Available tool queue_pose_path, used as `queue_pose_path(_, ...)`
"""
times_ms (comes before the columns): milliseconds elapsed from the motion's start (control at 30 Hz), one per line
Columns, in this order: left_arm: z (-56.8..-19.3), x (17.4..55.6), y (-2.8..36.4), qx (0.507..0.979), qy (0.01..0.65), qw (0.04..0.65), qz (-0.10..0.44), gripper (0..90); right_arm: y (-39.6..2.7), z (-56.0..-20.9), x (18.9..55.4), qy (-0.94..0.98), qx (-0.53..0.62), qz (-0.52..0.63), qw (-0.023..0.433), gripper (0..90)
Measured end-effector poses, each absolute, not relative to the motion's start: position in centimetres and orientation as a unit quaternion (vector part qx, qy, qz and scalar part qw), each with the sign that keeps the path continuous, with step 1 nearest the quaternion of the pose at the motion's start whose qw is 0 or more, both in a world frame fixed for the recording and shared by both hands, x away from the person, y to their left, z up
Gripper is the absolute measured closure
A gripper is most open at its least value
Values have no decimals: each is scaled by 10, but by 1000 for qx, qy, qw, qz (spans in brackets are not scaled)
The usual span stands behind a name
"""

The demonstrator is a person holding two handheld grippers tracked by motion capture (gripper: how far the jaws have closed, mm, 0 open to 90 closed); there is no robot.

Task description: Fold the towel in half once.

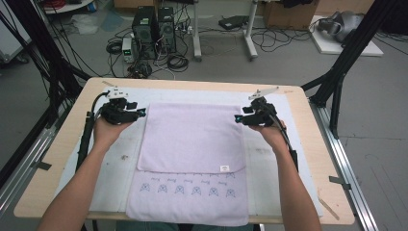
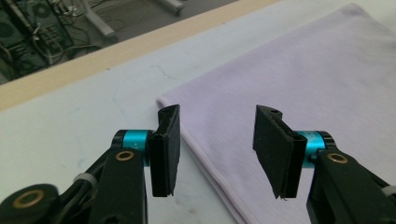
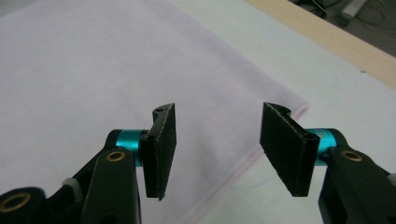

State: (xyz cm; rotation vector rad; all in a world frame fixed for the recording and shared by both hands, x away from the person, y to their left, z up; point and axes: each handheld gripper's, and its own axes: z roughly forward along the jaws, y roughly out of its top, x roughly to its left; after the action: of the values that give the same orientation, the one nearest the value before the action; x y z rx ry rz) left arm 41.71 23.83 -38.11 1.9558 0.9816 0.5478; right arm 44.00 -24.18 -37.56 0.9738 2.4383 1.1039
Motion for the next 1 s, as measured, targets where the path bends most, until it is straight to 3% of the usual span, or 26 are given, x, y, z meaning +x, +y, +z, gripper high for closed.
queue_pose_path(400, -406, 347, 230, 798, 333, 466, 188, 471, -246, -393, 355, 843, 298, 425, 142, 456)
queue_pose_path(700, -425, 309, 220, 819, 303, 456, 173, 461, -241, -405, 319, 852, 273, 426, 136, 506)
queue_pose_path(1000, -440, 299, 217, 833, 289, 445, 156, 551, -240, -428, 305, 865, 269, 407, 122, 576)
